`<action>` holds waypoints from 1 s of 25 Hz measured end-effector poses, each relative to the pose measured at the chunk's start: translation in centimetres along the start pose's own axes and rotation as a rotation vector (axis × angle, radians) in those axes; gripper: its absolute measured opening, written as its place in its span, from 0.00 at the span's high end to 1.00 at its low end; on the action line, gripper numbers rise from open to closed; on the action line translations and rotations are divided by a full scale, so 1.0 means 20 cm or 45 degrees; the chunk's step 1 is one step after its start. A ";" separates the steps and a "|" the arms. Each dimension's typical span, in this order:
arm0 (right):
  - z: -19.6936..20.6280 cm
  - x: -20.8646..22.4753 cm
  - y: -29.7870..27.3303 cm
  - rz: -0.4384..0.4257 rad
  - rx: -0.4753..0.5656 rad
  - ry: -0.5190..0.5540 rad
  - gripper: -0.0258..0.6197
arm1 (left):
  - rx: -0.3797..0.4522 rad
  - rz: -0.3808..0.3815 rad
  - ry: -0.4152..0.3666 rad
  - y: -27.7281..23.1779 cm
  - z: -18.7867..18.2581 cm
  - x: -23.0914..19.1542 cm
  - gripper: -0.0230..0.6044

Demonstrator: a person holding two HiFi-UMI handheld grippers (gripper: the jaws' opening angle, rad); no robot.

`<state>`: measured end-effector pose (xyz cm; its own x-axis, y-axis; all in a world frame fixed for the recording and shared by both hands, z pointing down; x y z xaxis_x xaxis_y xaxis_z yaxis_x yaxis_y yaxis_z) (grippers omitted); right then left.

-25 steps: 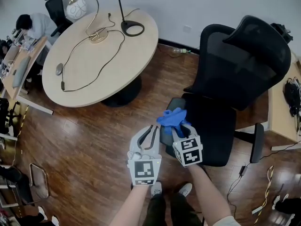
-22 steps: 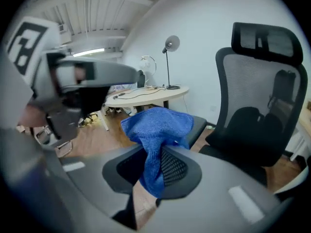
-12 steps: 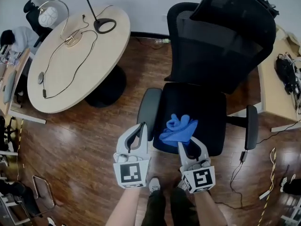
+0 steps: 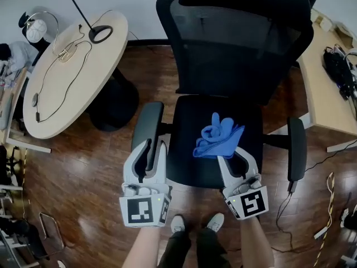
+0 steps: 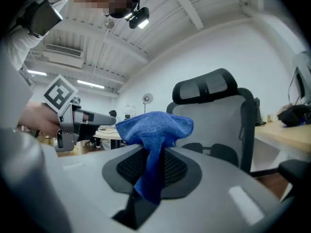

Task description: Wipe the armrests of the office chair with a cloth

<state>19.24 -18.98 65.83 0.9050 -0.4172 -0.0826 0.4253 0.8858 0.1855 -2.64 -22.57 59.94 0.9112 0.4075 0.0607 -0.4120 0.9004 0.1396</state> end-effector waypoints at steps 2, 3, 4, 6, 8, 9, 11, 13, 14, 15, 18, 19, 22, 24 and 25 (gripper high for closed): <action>0.20 0.01 -0.04 -0.054 -0.088 -0.011 0.84 | -0.005 -0.033 -0.058 0.01 0.12 0.02 0.64; 0.31 0.01 -0.06 -0.083 -0.217 -0.029 0.84 | -0.051 -0.066 -0.117 0.02 0.18 0.01 0.64; 0.41 0.00 -0.08 -0.114 -0.314 -0.051 0.84 | -0.147 -0.105 -0.195 0.04 0.25 0.00 0.64; 0.56 -0.03 -0.16 -0.182 -0.351 -0.103 0.84 | -0.380 -0.191 -0.331 0.09 0.37 0.00 0.65; 0.67 -0.07 -0.25 -0.246 -0.326 -0.155 0.84 | -0.460 -0.282 -0.348 0.11 0.42 0.02 0.65; 0.71 -0.09 -0.29 -0.273 -0.320 -0.172 0.84 | -0.469 -0.306 -0.324 0.11 0.44 0.03 0.65; 0.78 -0.12 -0.38 -0.318 -0.324 -0.186 0.84 | -0.468 -0.307 -0.242 0.09 0.45 0.04 0.65; 0.83 -0.15 -0.46 -0.356 -0.338 -0.188 0.85 | -0.461 -0.280 -0.163 0.06 0.44 0.04 0.65; 0.86 -0.16 -0.50 -0.372 -0.338 -0.186 0.84 | -0.461 -0.271 -0.134 0.04 0.43 0.04 0.65; 0.88 -0.18 -0.53 -0.385 -0.317 -0.176 0.84 | -0.460 -0.270 -0.109 0.03 0.43 0.04 0.65; 1.00 -0.23 -0.67 -0.401 -0.147 -0.111 0.85 | -0.447 -0.276 -0.032 0.04 0.42 0.01 0.65; 1.06 -0.26 -0.71 -0.410 -0.133 -0.100 0.85 | -0.446 -0.273 -0.015 0.05 0.43 0.00 0.65; 1.30 -0.34 -0.83 -0.438 -0.201 -0.102 0.85 | -0.465 -0.277 0.009 0.10 0.48 0.01 0.65; 1.57 -0.38 -0.88 -0.427 -0.309 -0.109 0.85 | -0.488 -0.304 0.014 0.13 0.55 0.01 0.65; 1.70 -0.38 -0.90 -0.410 -0.375 -0.104 0.85 | -0.500 -0.313 0.016 0.15 0.59 0.00 0.65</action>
<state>4.53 -38.54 96.41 0.7281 -0.6854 -0.0107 0.6791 0.7233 -0.1250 -3.79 -21.66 71.99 0.9828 0.1744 0.0601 -0.1558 0.9591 -0.2366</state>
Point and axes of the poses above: the fingertips, and each gripper's own axes: y backward along the fingers, x to its right, z out of its underside, the point moved 7 cm from there along y, backward along the fingers, and after that the axes turned 1 degree about x, right-handed, at the moved point
